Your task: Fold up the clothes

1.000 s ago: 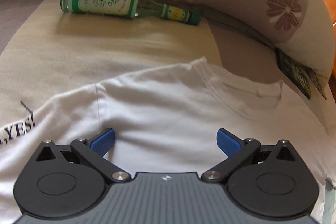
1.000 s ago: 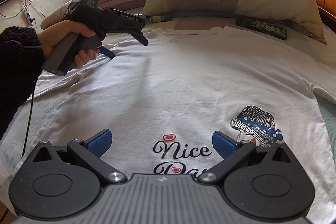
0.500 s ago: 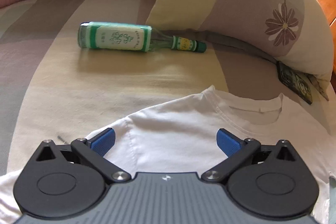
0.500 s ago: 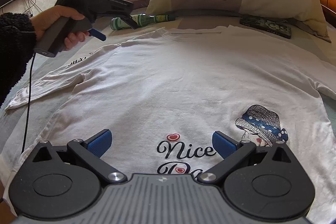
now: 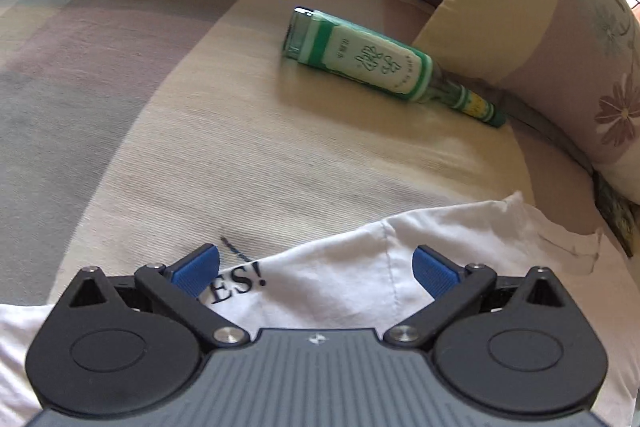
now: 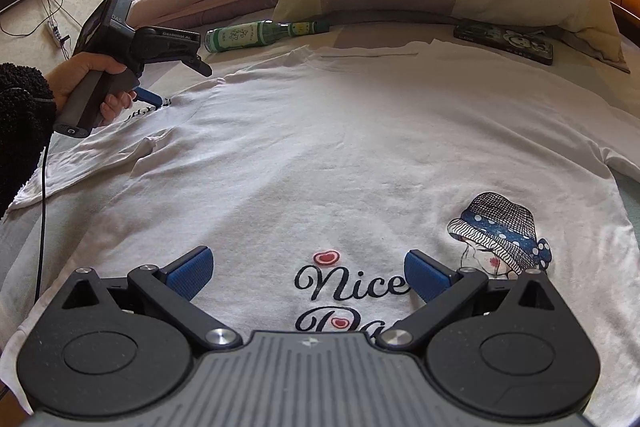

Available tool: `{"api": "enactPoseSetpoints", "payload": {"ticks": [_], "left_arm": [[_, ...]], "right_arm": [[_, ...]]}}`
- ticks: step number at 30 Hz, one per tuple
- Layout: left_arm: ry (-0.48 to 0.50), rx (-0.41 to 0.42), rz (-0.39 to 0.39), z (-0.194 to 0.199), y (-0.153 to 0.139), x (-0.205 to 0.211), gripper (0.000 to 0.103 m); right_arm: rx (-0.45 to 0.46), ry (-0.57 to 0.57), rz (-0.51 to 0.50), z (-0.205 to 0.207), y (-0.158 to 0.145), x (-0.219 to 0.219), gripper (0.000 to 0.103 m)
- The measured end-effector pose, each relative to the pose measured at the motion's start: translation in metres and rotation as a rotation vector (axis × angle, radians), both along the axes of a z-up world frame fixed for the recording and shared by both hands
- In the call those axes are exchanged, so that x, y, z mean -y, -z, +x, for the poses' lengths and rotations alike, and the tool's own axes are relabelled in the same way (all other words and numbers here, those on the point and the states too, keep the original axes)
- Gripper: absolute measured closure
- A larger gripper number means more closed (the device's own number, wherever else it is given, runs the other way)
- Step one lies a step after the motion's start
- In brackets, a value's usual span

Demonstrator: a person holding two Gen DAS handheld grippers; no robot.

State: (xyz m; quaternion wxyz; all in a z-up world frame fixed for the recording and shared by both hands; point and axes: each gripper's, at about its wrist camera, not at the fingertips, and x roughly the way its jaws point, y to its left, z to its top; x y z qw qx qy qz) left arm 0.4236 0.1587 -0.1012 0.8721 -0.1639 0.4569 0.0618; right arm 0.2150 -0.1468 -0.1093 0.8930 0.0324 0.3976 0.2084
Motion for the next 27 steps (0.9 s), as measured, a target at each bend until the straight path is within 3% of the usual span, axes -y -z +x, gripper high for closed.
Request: {"api": "enactPoseSetpoints", "payload": {"ticks": [5, 14, 17, 20, 24, 27], "left_arm": [[0.02, 0.003, -0.11, -0.034, -0.01, -0.017, 0.001], [-0.084, -0.011, 0.041, -0.04, 0.011, -0.054, 0.001], [-0.138, -0.009, 0.117, -0.047, -0.003, -0.061, 0.003], [-0.067, 0.055, 0.02, -0.07, -0.017, -0.057, 0.001], [-0.009, -0.051, -0.09, -0.084, -0.002, -0.054, 0.001], [-0.073, -0.073, -0.004, -0.088, 0.009, -0.069, 0.001]], "right_arm": [[0.008, 0.005, -0.012, -0.002, -0.001, 0.0, 0.0], [-0.007, 0.013, -0.025, 0.0, 0.003, -0.001, 0.0], [-0.005, 0.012, -0.02, 0.001, 0.002, -0.001, 0.0], [-0.007, 0.013, -0.018, 0.001, 0.002, -0.001, 0.0], [-0.005, 0.008, -0.026, -0.001, 0.003, -0.002, 0.0], [-0.003, 0.01, -0.029, 0.0, 0.003, -0.002, 0.0]]}}
